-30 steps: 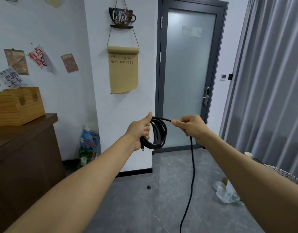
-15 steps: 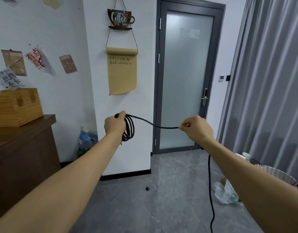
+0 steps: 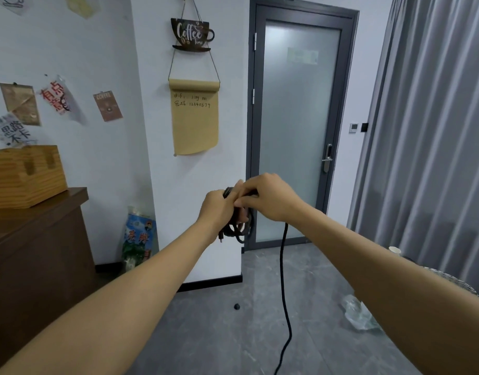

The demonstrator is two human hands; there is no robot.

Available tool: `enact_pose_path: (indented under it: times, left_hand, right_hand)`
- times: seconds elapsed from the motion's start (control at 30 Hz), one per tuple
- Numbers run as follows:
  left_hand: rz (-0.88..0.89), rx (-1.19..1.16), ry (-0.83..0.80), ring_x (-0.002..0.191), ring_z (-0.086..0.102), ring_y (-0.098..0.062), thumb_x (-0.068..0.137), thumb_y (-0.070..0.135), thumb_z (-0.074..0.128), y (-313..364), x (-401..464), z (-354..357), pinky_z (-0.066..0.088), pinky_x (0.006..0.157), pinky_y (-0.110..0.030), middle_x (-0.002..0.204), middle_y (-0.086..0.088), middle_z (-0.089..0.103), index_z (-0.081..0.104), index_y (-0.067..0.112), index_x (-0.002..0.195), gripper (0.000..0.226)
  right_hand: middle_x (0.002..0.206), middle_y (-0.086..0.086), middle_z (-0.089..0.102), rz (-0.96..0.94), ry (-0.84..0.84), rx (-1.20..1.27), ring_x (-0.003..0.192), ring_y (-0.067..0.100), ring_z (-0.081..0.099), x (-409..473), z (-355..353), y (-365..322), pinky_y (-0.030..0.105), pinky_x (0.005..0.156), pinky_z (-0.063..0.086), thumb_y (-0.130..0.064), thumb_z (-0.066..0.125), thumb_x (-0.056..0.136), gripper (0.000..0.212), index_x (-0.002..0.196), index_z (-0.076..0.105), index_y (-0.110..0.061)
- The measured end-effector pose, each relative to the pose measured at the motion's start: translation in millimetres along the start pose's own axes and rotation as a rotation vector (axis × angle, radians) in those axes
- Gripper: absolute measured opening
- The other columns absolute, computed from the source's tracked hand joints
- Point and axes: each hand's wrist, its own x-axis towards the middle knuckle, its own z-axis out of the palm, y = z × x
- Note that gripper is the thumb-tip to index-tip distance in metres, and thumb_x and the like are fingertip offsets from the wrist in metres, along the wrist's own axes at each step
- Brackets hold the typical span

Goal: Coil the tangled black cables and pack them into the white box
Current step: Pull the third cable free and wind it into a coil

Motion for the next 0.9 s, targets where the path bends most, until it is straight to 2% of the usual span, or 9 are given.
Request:
enact_pose_path:
  times: [0.1,0.2,0.3,0.43,0.6,0.7,0.77,0.83,0.9]
  left_hand:
    - [-0.066,-0.121,-0.105,0.040,0.054,-0.009,0.093,0.052,0.044,3.4,-6.9,2.3,0.044,0.044,-0.017,0.046,0.003,0.054,0.056,0.009,0.069,0.051]
    - [-0.142,-0.178,-0.189,0.038,0.042,-0.009,0.093,0.056,0.041,5.4,-11.4,5.7,0.037,0.044,-0.018,0.042,0.008,0.042,0.047,0.016,0.064,0.050]
    - [-0.197,-0.275,-0.180,0.036,0.036,-0.007,0.092,0.056,0.043,7.6,-13.4,8.6,0.036,0.044,-0.018,0.042,0.008,0.037,0.046,0.017,0.064,0.048]
    - [-0.197,-0.267,-0.201,0.037,0.034,-0.007,0.091,0.055,0.046,7.2,-13.2,10.1,0.034,0.046,-0.019,0.042,0.008,0.036,0.044,0.017,0.067,0.045]
    - [-0.199,-0.224,-0.284,0.036,0.031,-0.008,0.089,0.056,0.048,4.3,-13.9,9.7,0.033,0.042,-0.017,0.043,0.008,0.031,0.040,0.017,0.065,0.046]
    - [-0.221,-0.245,-0.358,0.035,0.027,-0.007,0.088,0.056,0.048,6.8,-13.4,7.6,0.030,0.044,-0.017,0.041,0.009,0.027,0.041,0.018,0.064,0.045]
    - [-0.215,-0.284,-0.396,0.034,0.024,-0.006,0.089,0.049,0.050,8.2,-14.0,6.6,0.027,0.042,-0.017,0.040,0.010,0.025,0.042,0.019,0.060,0.042]
    - [-0.185,-0.294,-0.425,0.033,0.022,-0.005,0.091,0.034,0.054,7.6,-13.0,4.4,0.026,0.040,-0.016,0.040,0.009,0.023,0.052,0.022,0.050,0.042]
    - [-0.151,-0.259,-0.437,0.032,0.022,-0.005,0.090,0.018,0.058,6.2,-12.2,1.2,0.025,0.039,-0.016,0.040,0.008,0.023,0.059,0.021,0.054,0.036]
  right_hand:
    - [0.060,-0.003,0.057,0.040,0.035,0.071,0.055,0.010,0.047,-2.4,0.5,8.3,0.032,0.060,0.042,-0.027,0.069,0.083,0.013,0.079,0.067,-0.015]
    - [0.062,-0.008,0.054,0.078,0.075,0.125,0.055,0.004,0.046,-5.0,-2.8,13.7,0.016,0.055,0.035,-0.029,0.074,0.079,0.018,0.081,0.064,-0.013]
    - [0.069,-0.004,0.056,0.139,0.024,0.142,0.060,0.007,0.047,-8.1,-9.0,21.8,0.020,0.057,0.037,-0.028,0.078,0.074,0.027,0.087,0.059,-0.012]
    - [0.068,-0.004,0.049,0.175,-0.083,-0.035,0.058,0.012,0.044,-12.7,-4.9,31.6,0.020,0.051,0.034,-0.027,0.077,0.075,0.030,0.086,0.053,-0.011]
    - [0.073,-0.002,0.053,0.094,-0.044,-0.150,0.065,0.016,0.048,-12.8,-12.7,38.0,0.018,0.052,0.035,-0.018,0.067,0.084,0.016,0.090,0.057,-0.007]
    - [0.075,-0.004,0.051,0.091,-0.038,-0.141,0.067,0.016,0.048,-12.6,-21.2,39.3,0.019,0.053,0.035,-0.022,0.070,0.083,0.022,0.088,0.051,-0.014]
    - [0.078,-0.003,0.053,0.096,-0.039,-0.131,0.068,0.016,0.047,-12.9,-23.0,40.4,0.020,0.055,0.037,-0.025,0.071,0.082,0.026,0.089,0.049,-0.014]
    - [0.084,0.000,0.058,0.082,-0.054,-0.123,0.072,0.018,0.051,-13.2,-22.0,41.1,0.022,0.059,0.040,-0.026,0.068,0.084,0.021,0.091,0.053,-0.014]
    - [0.089,0.001,0.063,0.071,-0.088,-0.078,0.078,0.019,0.055,-13.9,-19.2,41.4,0.025,0.065,0.043,-0.026,0.064,0.087,0.018,0.099,0.059,-0.012]
